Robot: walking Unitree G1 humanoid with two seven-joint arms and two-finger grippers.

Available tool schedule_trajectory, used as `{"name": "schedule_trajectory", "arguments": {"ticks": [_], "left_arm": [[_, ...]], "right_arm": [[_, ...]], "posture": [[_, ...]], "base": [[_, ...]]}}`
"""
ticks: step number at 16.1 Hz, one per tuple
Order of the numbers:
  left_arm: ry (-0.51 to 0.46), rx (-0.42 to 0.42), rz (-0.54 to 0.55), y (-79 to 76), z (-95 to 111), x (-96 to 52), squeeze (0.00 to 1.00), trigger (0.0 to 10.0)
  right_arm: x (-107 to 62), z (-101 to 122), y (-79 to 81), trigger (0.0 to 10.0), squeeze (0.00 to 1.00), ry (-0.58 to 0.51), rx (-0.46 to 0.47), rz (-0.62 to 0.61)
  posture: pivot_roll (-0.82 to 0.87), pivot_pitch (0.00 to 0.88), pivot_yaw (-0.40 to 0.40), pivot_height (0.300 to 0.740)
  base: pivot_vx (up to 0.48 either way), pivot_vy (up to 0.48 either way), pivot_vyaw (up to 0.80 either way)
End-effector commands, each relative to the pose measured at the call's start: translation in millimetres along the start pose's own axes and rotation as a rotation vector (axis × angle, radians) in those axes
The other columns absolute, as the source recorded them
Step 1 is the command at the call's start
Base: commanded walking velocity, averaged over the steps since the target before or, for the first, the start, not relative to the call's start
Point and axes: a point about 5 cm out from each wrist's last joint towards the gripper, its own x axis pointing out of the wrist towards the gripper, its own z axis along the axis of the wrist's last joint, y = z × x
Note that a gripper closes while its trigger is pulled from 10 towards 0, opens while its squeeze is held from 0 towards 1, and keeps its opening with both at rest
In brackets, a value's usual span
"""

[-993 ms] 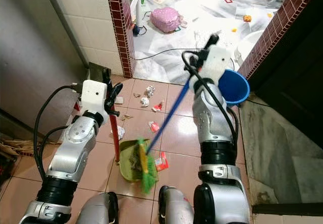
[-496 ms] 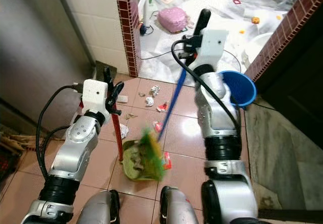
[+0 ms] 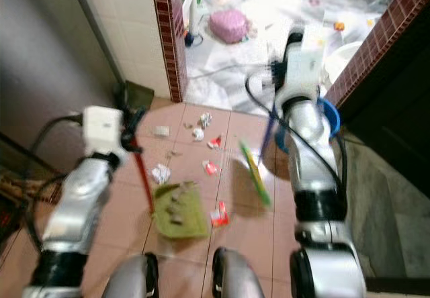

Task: Sweep floor

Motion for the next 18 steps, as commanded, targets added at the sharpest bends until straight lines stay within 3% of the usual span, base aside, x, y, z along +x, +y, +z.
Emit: {"name": "schedule_trajectory", "arguments": {"ticks": [1,5,7,8,11,14,18], "left_arm": [[-0.079,0.022,0.032,7.2,22,-12.7,0.00,10.0],[-0.102,0.023,0.108,18.3,34,-33.3,0.00,10.0],[-0.105,0.019,0.131,19.7,37,-37.4,0.00,10.0],[-0.118,0.018,0.142,20.3,41,-39.9,0.00,10.0],[-0.143,0.010,0.143,18.4,48,-40.3,0.00,10.0],[-0.165,-0.014,0.131,11.7,55,-38.6,0.00,10.0],[-0.196,-0.025,0.132,11.0,61,-34.6,0.00,10.0]], "right_arm": [[-7.0,-17,-1.7,10.0,0.00,0.112,0.047,0.011],[-17.4,-43,5.1,10.0,0.00,0.282,0.128,0.005],[-18.1,-46,9.6,10.0,0.00,0.301,0.176,-0.001],[-16.5,-46,14.8,10.0,0.00,0.301,0.243,-0.017],[-6.4,-35,20.2,10.0,0.00,0.214,0.406,-0.076],[0.3,-18,12.4,10.0,0.00,0.121,0.346,-0.095],[0.9,7,-0.5,10.0,0.00,-0.072,0.139,-0.123]], "posture": [[-0.04,0.194,0.002,0.740],[-0.02,0.181,-0.015,0.740],[-0.01,0.173,-0.025,0.740],[-0.01,0.174,-0.026,0.740],[-0.01,0.174,-0.026,0.740],[0.00,0.174,-0.008,0.740],[-0.01,0.169,-0.006,0.740]], "base": [[0.000,0.000,0.00],[0.000,0.000,0.00],[0.000,0.000,0.00],[0.000,0.000,0.00],[0.000,0.000,0.00],[0.000,0.000,0.00],[0.000,0.000,0.00]]}}
